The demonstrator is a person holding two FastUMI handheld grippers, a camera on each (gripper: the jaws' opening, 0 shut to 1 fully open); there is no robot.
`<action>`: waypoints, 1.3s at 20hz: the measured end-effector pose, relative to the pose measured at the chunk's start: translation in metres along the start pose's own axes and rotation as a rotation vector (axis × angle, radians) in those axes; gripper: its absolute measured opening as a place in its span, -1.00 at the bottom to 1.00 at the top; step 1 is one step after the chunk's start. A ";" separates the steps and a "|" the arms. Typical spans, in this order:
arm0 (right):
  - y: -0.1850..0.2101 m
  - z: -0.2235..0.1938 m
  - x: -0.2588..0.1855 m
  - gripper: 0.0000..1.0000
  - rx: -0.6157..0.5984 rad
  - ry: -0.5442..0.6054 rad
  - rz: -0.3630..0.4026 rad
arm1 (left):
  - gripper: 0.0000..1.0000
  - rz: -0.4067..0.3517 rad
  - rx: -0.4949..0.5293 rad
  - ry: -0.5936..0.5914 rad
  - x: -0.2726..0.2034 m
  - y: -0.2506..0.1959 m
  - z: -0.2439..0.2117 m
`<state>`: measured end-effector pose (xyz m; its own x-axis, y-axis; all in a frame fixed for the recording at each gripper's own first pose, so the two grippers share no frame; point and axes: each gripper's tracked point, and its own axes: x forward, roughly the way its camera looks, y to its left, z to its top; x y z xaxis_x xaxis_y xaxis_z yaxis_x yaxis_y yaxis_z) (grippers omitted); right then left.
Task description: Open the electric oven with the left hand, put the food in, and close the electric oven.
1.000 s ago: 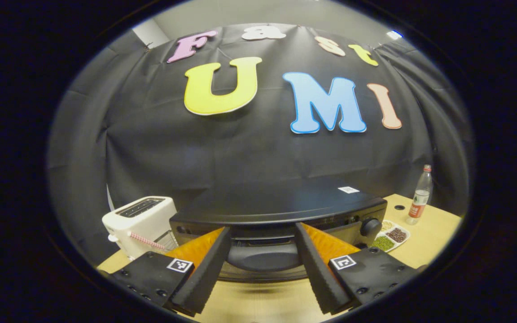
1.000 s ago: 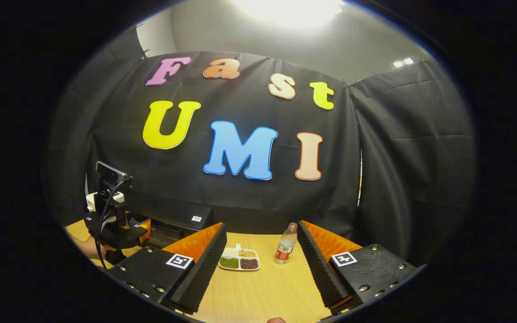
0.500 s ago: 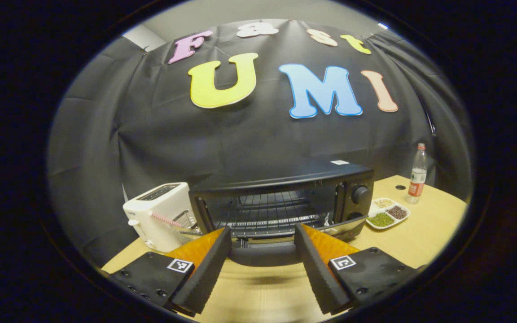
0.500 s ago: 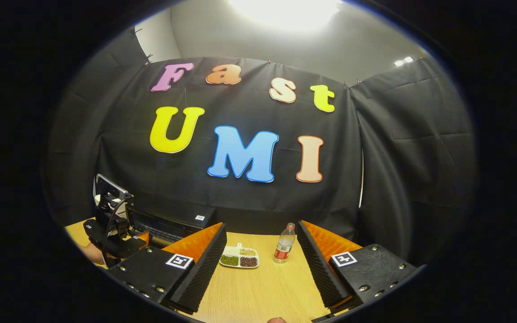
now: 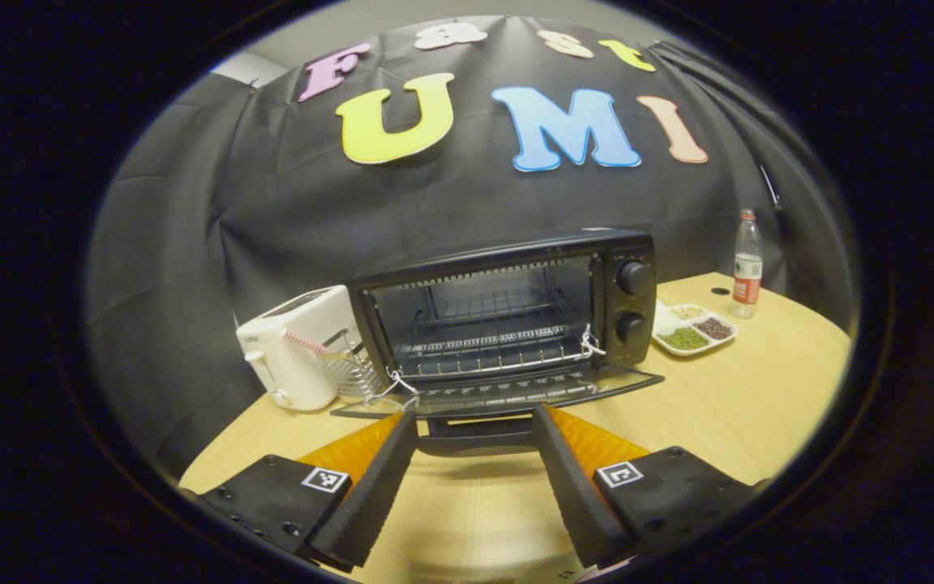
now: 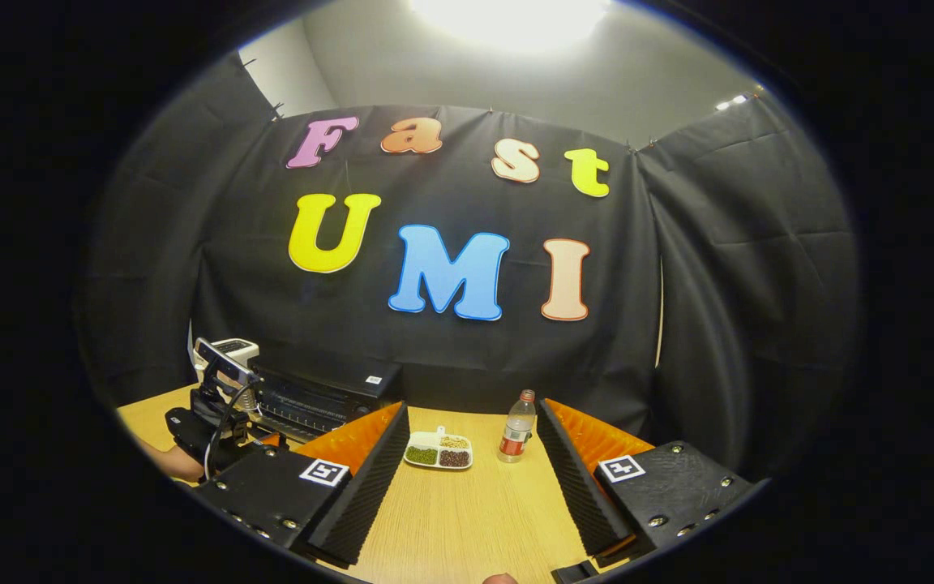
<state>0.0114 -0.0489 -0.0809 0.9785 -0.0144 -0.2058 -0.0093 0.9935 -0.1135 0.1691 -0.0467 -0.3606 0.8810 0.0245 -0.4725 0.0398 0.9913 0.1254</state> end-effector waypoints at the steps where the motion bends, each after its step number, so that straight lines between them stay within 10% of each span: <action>1: 0.001 -0.001 -0.004 0.93 -0.001 0.003 0.010 | 1.00 0.000 -0.003 0.017 -0.003 -0.002 -0.009; 15: 0.061 -0.027 -0.030 0.93 0.103 0.065 0.313 | 0.91 0.079 -0.069 -0.127 -0.134 0.029 0.050; 26: 0.185 -0.129 -0.004 0.97 0.422 0.656 0.658 | 0.99 0.178 -0.100 -0.378 -0.245 0.121 0.155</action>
<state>-0.0206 0.1204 -0.2262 0.4988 0.6160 -0.6097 -0.3069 0.7834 0.5404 0.0308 0.0469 -0.0944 0.9816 0.1653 -0.0957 -0.1577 0.9841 0.0821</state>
